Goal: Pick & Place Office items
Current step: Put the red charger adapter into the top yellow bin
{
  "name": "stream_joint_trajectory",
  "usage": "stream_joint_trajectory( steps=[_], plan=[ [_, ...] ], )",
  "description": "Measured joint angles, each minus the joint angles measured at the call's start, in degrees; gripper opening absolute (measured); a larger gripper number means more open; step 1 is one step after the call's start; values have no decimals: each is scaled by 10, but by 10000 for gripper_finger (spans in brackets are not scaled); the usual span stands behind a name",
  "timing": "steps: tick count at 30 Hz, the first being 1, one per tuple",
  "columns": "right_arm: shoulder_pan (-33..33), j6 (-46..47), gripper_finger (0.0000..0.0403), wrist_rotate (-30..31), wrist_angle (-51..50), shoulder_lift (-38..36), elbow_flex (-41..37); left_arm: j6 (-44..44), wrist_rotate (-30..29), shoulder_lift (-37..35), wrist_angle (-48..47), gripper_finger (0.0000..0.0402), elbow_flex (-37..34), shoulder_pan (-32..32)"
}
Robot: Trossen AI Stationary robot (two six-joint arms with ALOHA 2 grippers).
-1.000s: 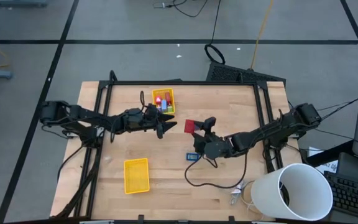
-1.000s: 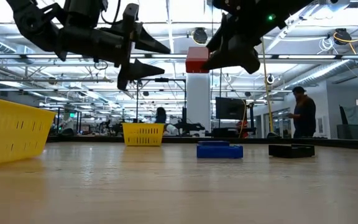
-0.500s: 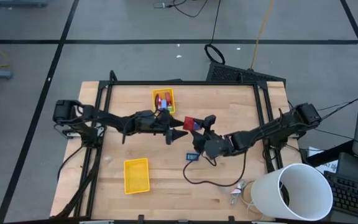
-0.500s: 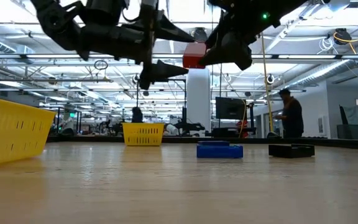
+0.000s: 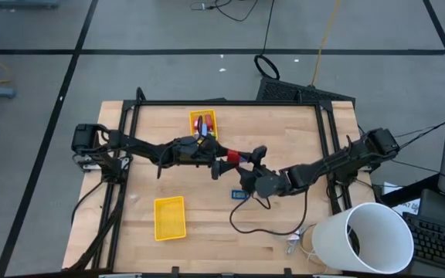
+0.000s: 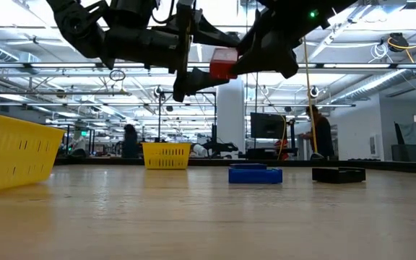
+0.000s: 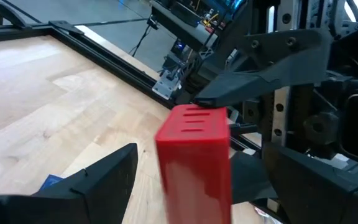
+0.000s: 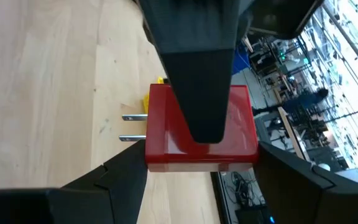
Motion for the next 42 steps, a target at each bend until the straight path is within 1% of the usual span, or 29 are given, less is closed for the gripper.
stream_joint_trajectory(
  steps=[20, 23, 25, 28, 33, 37, 39, 42],
  plan=[
    [0, 7, 252, 1, -1, 0, 0, -2, 0, 0, -1, 346, 0, 0],
    [0, 7, 252, 1, -1, 0, 0, -1, 0, 0, -1, 338, 0, 0],
    [0, 7, 252, 0, -1, 0, 0, -1, 0, 0, -1, 320, 0, 0],
    [0, 7, 252, 1, -1, 0, 0, -1, 0, 0, -1, 279, 0, 0],
    [0, 10, 252, 1, -1, 0, 0, -1, 8, 0, -1, 189, 0, 7],
    [-1, 43, 260, 6, -3, 0, 0, -10, 21, -1, 4, 120, 1, 20],
    [-1, 69, 270, 3, -1, 0, 0, -4, 32, -3, 1, 117, 1, 28],
    [0, 97, 289, 3, -1, 0, 0, 13, 30, -4, -2, 117, 1, 35]
  ],
)
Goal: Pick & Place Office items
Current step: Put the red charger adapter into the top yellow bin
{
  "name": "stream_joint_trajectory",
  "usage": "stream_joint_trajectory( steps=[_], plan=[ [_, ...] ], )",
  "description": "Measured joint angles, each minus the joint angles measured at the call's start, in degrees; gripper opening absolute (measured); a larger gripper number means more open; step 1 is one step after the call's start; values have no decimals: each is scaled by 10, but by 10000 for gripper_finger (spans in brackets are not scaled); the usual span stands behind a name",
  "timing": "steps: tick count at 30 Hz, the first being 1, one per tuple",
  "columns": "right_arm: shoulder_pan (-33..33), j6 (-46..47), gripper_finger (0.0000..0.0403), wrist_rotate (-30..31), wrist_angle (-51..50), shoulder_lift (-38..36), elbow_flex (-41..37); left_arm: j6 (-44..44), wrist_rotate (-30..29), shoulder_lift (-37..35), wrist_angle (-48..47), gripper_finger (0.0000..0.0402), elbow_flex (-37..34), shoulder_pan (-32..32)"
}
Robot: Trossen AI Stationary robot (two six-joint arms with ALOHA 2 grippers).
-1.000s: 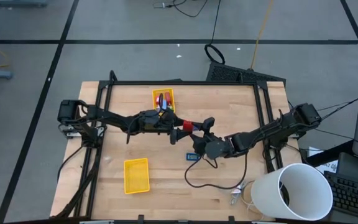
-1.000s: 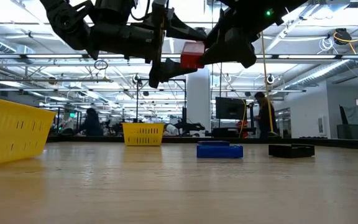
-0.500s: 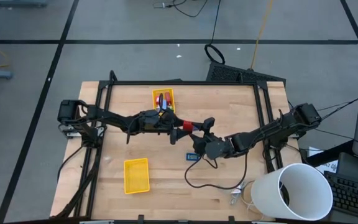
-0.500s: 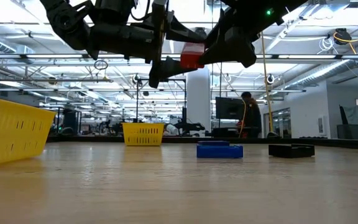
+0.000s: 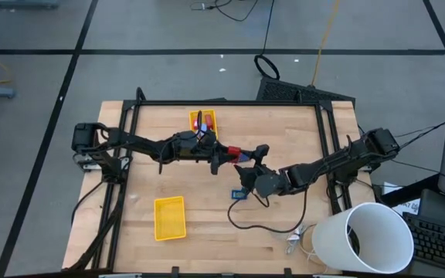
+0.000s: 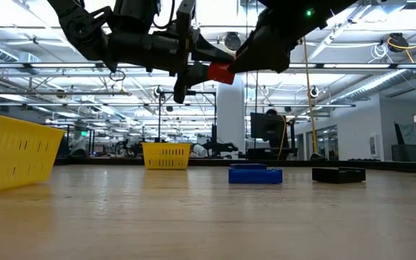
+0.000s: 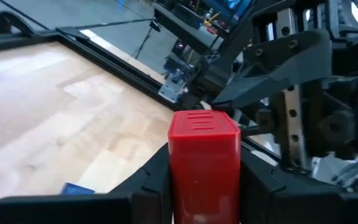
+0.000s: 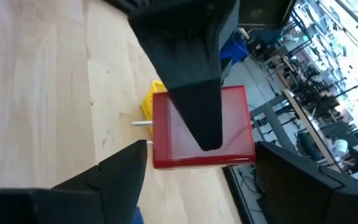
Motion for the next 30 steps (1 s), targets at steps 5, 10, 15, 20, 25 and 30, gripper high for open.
stream_joint_trajectory(
  steps=[5, 10, 15, 20, 25, 30],
  plan=[
    [-1, 37, 304, -31, -5, -1, 1, 11, -18, -4, -7, 117, -1, 1],
    [-1, 68, 304, -65, -18, -2, 1, 27, -21, -10, -26, 122, -2, 3],
    [-4, 130, 302, -152, -71, -27, 1, 29, -55, -19, -28, 116, 0, 15],
    [-4, 164, 299, -258, -70, -81, -26, 36, -80, -38, -33, 117, -15, 33],
    [2, 167, 291, -282, -15, -148, -98, 25, -103, -59, -35, 118, -56, 68],
    [1, 171, 285, -271, 59, -212, -170, 3, -97, -62, -11, 117, -98, 107]
  ],
)
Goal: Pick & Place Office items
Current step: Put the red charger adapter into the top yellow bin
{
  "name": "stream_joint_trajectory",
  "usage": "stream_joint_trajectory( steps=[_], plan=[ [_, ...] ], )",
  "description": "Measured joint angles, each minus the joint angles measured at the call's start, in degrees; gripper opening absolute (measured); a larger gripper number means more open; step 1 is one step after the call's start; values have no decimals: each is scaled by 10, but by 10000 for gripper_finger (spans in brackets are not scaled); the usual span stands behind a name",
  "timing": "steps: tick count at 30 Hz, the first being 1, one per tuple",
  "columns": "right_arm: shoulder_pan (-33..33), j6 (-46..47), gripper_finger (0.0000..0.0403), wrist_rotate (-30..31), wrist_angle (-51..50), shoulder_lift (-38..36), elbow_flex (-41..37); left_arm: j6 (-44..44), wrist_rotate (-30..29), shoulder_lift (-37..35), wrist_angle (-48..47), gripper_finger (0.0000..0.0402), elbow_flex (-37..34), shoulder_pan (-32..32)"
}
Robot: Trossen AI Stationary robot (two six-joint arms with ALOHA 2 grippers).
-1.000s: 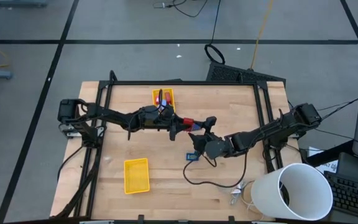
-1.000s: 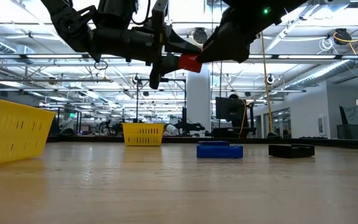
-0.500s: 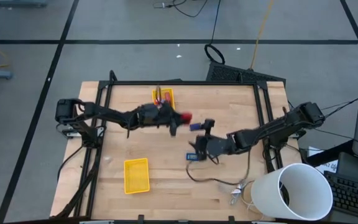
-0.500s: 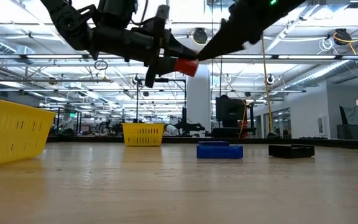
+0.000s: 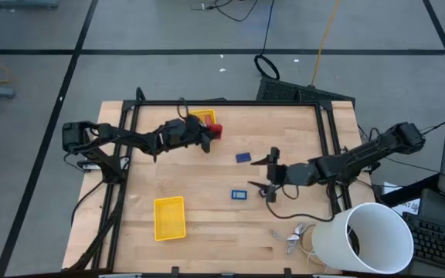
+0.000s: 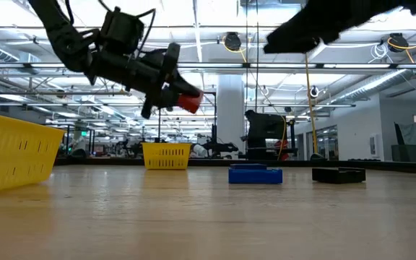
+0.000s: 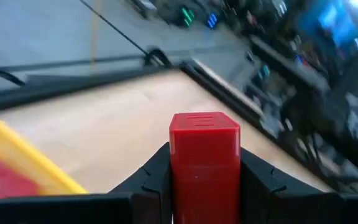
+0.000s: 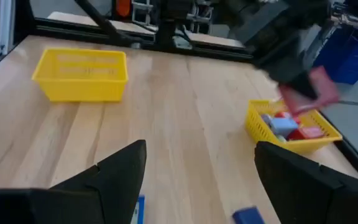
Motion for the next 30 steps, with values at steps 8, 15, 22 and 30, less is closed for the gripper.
stream_joint_trajectory(
  steps=[8, 15, 22, 30],
  plan=[
    [-5, 1, 283, 1, 90, -44, -69, -33, -47, -1, 13, 121, -45, 55],
    [-19, 14, 283, 1, 98, -45, -76, -59, -69, 2, -1, 117, -58, 84],
    [-24, 16, 283, 2, 98, -44, -76, -81, -85, 2, -41, 156, -57, 83],
    [-24, 16, 283, 1, 99, -44, -76, -75, -120, 2, -54, 159, -57, 77]
  ],
)
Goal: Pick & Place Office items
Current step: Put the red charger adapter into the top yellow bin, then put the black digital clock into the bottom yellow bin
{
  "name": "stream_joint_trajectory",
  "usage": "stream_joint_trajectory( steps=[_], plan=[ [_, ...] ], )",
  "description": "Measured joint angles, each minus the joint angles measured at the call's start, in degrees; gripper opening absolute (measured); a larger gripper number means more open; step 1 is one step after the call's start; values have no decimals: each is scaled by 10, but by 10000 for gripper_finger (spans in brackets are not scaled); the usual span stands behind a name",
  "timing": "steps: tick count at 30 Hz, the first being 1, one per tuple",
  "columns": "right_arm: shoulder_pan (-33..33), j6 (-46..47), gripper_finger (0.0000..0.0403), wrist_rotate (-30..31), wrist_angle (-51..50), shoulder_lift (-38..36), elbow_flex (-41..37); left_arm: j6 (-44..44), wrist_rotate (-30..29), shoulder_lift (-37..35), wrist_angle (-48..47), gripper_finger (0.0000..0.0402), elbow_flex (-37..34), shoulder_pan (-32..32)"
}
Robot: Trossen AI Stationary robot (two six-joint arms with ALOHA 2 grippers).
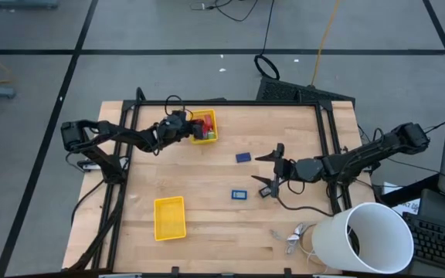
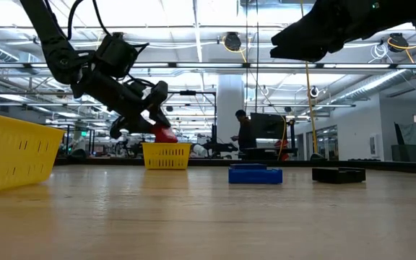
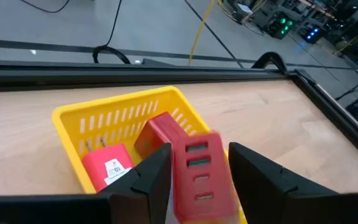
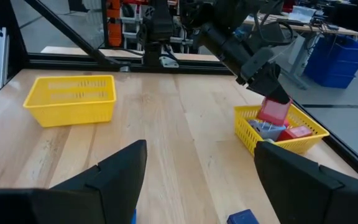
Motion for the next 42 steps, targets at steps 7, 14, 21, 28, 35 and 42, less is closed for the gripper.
stream_joint_trajectory(
  steps=[7, 14, 21, 28, 35, 42],
  plan=[
    [9, -1, 283, -1, -14, 0, 0, 56, 0, 0, -1, 149, 0, 1],
    [35, -19, 283, -3, -112, 0, 0, 55, 38, -23, -2, 167, 0, 1],
    [48, 56, 283, -72, -252, 5, 0, 28, 129, -76, 0, 187, 0, -1],
    [45, 70, 283, -93, -335, 58, 0, -4, 133, -95, 11, 204, 0, -24],
    [28, 66, 283, -133, -325, 139, 0, 3, 130, -94, 21, 207, 0, -37],
    [18, 35, 264, -156, -291, 186, 3, 25, 130, -94, 23, 190, 0, -38]
  ],
)
